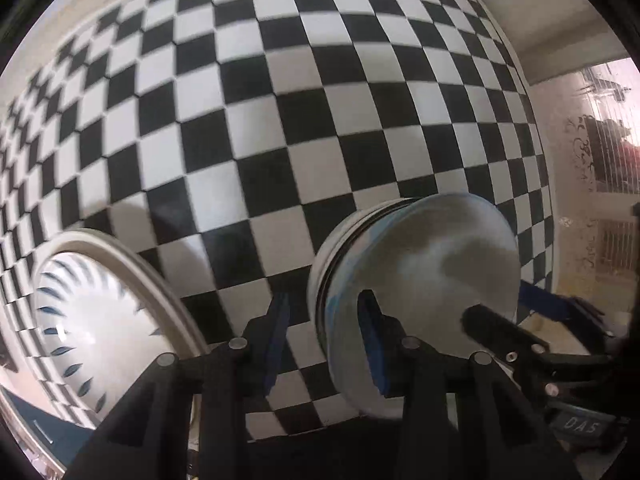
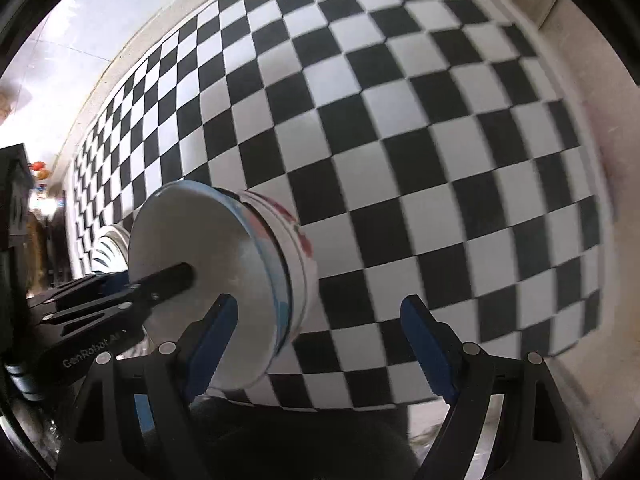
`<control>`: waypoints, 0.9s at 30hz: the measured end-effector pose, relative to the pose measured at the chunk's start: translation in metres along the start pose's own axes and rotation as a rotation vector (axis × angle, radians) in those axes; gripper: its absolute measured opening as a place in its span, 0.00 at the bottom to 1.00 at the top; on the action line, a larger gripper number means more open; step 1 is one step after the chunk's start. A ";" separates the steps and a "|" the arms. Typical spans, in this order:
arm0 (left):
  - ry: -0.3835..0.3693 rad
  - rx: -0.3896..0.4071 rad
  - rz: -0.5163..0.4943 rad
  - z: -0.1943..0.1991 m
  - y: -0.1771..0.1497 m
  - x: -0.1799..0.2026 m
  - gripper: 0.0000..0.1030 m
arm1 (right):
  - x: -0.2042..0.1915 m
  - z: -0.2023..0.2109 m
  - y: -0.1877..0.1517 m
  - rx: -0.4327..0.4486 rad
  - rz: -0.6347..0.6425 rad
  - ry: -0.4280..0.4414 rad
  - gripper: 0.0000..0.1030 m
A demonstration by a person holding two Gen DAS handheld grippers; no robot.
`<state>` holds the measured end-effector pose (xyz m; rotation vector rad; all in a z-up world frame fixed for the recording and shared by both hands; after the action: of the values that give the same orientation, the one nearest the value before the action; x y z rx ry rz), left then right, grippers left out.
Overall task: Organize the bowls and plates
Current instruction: 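Lift the bowl stack off the cloth with both tools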
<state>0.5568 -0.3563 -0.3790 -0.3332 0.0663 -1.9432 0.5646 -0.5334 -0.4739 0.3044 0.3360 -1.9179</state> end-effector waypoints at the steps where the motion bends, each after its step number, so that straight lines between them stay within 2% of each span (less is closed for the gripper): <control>1: -0.010 -0.009 0.002 -0.004 0.002 0.000 0.32 | 0.001 -0.005 0.001 -0.008 -0.004 0.014 0.83; 12: -0.131 -0.052 0.017 -0.022 0.013 -0.001 0.32 | 0.004 -0.052 0.016 -0.084 -0.036 0.137 0.82; 17: -0.204 -0.070 0.035 -0.028 0.021 -0.006 0.35 | 0.003 -0.074 0.025 -0.132 -0.049 0.220 0.76; 19: -0.240 -0.081 0.039 -0.031 0.025 -0.008 0.37 | 0.002 -0.076 0.026 -0.124 -0.037 0.229 0.71; 21: -0.286 -0.087 0.048 -0.035 0.028 -0.010 0.39 | -0.001 -0.085 0.027 -0.154 -0.046 0.302 0.61; 23: -0.337 -0.084 0.070 -0.037 0.031 -0.014 0.39 | -0.003 -0.090 0.029 -0.162 -0.056 0.330 0.61; 27: -0.322 -0.065 0.054 -0.035 0.031 -0.006 0.41 | -0.008 -0.094 0.027 -0.150 -0.028 0.322 0.61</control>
<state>0.5773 -0.3669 -0.4195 -0.6759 -0.0715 -1.8149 0.5980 -0.5009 -0.5601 0.5117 0.6971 -1.8582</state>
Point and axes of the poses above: each gripper's, at about its wrist camera, not at the fingertips, and z roughly against the way its jaws point, x to its right, y to its top, the point moved 3 cm from there along -z, roughly the way its jaws point
